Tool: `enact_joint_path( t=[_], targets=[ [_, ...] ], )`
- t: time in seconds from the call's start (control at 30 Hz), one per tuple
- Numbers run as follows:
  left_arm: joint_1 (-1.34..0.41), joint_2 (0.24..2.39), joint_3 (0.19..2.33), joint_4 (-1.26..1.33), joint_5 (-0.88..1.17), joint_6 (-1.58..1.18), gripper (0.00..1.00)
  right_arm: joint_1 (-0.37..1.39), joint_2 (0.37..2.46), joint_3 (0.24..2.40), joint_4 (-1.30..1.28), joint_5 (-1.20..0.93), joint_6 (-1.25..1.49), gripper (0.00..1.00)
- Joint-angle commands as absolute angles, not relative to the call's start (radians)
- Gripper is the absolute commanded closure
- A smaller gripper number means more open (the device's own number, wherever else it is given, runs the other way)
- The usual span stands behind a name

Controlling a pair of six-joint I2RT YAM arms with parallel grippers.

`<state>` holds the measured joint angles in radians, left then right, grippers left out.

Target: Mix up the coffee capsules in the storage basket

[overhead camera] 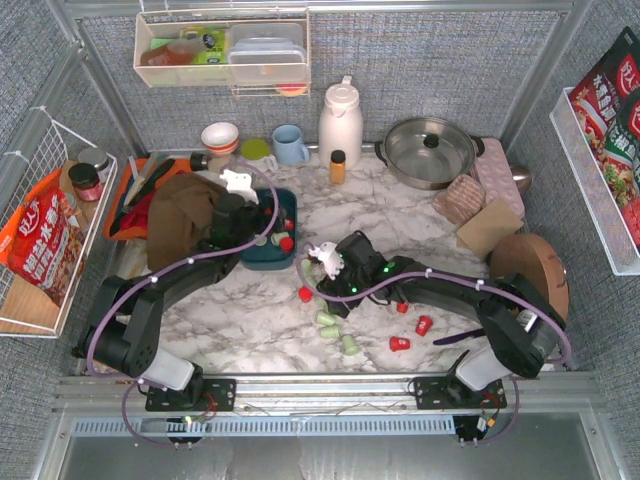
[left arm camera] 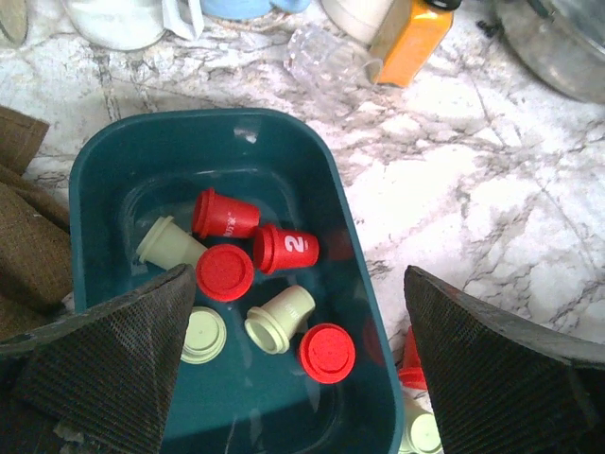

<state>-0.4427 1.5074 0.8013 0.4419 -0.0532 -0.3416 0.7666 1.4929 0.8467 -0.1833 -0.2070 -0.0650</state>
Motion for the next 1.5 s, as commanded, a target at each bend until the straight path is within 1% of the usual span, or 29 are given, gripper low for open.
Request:
enact_joint_path(
  t=[0.0,0.13,0.7,0.9,0.93,1.13,1.27,1.4,1.47],
  targets=[
    [-0.443,1.487,0.784,0.564,-0.055,-0.367,0.01,0.777,1.535,0.861,-0.194,-0.24,-0.093,0.36],
    [-0.445,1.486,0.809,0.503,-0.029,-0.354,0.01,0.784,1.562,0.882,-0.208,-0.237,-0.099,0.36],
    [-0.443,1.49,0.79,0.536,0.028,-0.364,0.01,0.782,1.644,0.946,-0.278,-0.228,-0.102,0.41],
    [-0.444,1.482,0.771,0.554,0.037,-0.36,0.01,0.779,1.636,0.948,-0.285,-0.224,-0.098,0.6],
    [-0.444,1.48,0.769,0.558,0.036,-0.358,0.01,0.778,1.63,0.946,-0.284,-0.224,-0.097,0.62],
    [-0.448,1.476,0.756,0.585,0.042,-0.344,0.01,0.764,1.562,0.927,-0.264,-0.218,-0.07,0.63],
    [-0.486,1.464,0.706,0.691,0.076,-0.254,0.01,0.735,1.445,0.912,-0.233,-0.202,-0.012,0.64],
    [-0.607,1.436,0.574,0.941,0.098,0.018,0.01,0.693,1.289,0.874,-0.176,-0.075,0.108,0.64],
    [-0.672,1.441,0.495,1.104,0.158,0.183,0.01,0.669,1.213,0.847,-0.14,-0.027,0.169,0.64]
  ],
)
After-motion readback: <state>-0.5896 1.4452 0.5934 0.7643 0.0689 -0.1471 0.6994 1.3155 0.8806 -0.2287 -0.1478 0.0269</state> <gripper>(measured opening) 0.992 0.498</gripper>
